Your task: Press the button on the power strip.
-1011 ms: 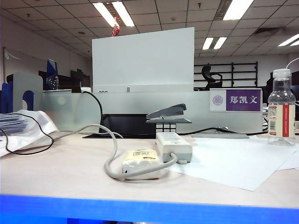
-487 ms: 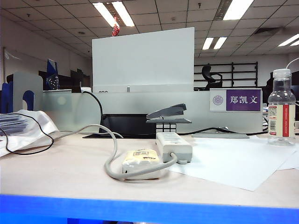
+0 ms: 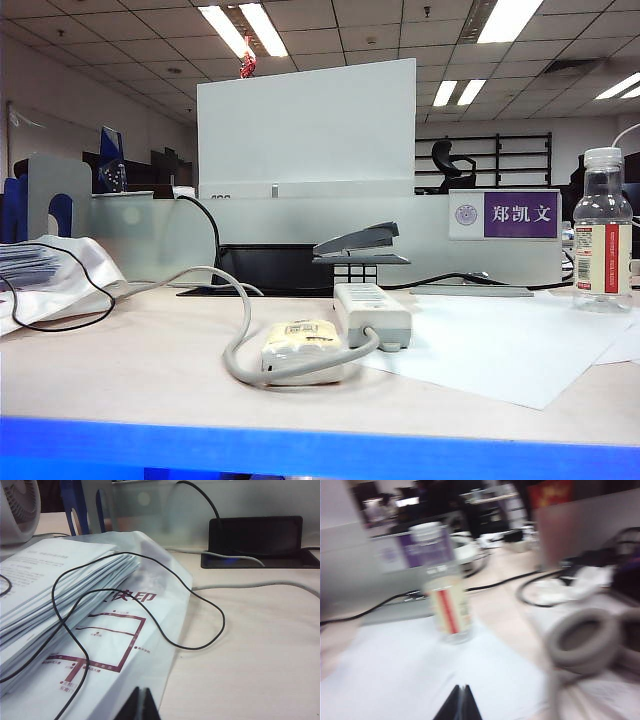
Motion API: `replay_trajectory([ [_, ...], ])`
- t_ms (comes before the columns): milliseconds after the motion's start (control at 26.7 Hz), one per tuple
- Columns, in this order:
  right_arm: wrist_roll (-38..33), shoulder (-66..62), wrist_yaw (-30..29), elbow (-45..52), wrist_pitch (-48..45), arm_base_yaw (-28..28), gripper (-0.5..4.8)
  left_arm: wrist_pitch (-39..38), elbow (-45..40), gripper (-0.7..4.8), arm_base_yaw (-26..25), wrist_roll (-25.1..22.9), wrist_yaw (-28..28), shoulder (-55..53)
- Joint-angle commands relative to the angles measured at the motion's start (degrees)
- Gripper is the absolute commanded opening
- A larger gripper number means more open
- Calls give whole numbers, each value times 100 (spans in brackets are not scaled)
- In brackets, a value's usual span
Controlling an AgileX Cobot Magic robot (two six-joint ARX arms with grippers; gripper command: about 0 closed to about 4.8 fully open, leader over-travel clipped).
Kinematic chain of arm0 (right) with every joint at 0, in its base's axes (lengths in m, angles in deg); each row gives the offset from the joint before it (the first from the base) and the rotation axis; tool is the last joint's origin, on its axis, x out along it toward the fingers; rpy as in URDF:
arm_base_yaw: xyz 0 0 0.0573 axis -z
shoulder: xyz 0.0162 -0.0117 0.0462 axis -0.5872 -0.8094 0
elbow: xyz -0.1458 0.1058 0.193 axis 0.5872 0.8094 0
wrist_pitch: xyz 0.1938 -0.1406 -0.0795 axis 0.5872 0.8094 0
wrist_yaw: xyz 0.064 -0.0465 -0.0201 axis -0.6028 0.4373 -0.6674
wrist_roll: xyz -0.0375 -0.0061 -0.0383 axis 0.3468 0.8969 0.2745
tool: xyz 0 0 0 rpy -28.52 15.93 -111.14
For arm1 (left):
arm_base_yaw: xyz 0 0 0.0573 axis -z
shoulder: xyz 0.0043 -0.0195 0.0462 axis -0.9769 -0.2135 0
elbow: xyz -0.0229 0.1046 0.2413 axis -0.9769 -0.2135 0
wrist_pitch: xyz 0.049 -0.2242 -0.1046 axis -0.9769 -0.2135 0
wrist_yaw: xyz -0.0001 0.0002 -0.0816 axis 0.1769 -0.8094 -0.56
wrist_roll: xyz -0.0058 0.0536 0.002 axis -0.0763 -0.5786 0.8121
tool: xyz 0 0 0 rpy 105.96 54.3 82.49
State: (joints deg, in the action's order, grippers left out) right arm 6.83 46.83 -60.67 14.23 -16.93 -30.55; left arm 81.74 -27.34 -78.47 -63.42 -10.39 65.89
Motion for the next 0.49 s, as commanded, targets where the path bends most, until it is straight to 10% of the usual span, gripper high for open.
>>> replay_trajectory([
  [37, 811, 7, -817, -7, 90, -9, 4, -61, 7, -4, 4, 22, -28, 7],
  [487, 1628, 7, -946, -7, 142, -7, 4, -103, 7, -4, 2, 15, 26, 7],
])
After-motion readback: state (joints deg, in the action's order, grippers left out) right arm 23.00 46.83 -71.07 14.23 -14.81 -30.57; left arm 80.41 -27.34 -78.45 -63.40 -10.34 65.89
